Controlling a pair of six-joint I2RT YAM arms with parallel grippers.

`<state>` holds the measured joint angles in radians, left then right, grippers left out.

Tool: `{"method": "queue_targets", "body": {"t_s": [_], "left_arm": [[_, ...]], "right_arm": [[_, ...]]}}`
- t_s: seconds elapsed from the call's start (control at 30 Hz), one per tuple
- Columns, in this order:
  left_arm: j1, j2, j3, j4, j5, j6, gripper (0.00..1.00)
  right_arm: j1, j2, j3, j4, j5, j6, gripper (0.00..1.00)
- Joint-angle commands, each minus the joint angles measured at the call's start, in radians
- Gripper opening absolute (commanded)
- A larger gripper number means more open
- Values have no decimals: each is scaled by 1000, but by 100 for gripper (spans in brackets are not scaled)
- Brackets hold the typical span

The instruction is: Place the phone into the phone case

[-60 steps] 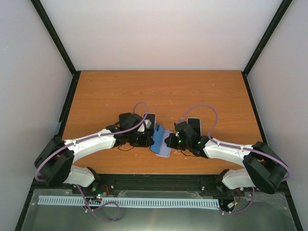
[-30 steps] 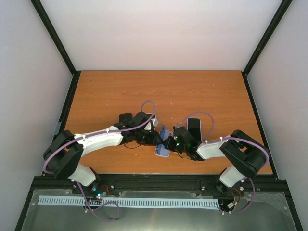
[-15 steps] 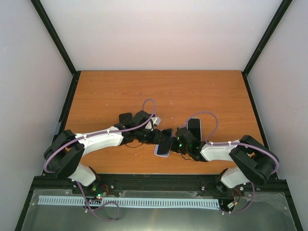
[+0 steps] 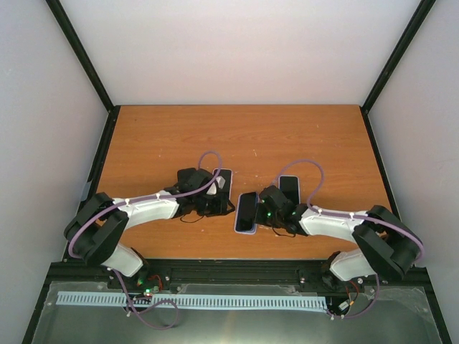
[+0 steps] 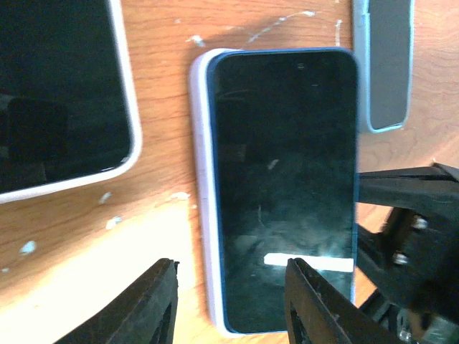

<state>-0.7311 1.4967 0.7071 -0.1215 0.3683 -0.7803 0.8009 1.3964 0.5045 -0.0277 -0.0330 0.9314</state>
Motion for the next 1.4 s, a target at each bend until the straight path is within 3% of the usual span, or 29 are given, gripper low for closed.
{"method": "queue_targets", "body": {"t_s": [0.0,0.23,0.6,0.73,1.1,1.37], "left_arm": [[3,-1,-17,77,27,-3,41],[2,27,-36,142,75,-8,41],[3,106,-25,195,95,26,40],[3,131,-26,235,139,36,35],[0,173,-48,325,210,3,30],[4,66,-25,132,29,42,41]], "right_arm": [[-4,-82,45,-196,61,-54,9],[-16,-138,59,-288,97,-73,9],[-16,-23,66,-95,25,-80,7],[-16,22,71,-49,-19,-78,6],[-16,-14,39,-32,-31,-56,4],[-16,-31,31,-91,2,-37,4]]}}
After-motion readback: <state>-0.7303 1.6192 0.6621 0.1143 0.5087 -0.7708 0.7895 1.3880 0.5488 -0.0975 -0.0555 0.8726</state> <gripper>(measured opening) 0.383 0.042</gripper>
